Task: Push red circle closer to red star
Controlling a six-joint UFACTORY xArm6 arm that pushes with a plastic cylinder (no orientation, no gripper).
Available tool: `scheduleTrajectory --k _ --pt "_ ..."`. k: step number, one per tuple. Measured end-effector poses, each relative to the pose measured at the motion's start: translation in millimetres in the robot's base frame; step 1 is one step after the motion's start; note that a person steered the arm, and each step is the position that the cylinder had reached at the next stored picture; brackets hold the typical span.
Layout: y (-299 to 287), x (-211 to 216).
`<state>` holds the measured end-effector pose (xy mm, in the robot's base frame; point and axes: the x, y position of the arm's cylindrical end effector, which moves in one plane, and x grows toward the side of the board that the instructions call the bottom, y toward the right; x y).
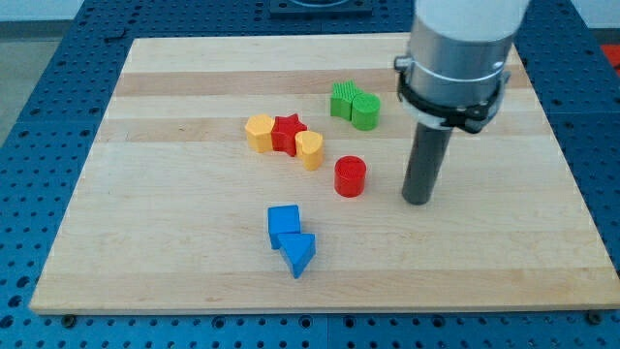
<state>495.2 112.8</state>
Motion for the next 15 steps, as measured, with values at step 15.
scheduleTrajectory --k 15 --pt "-114.3 14.2"
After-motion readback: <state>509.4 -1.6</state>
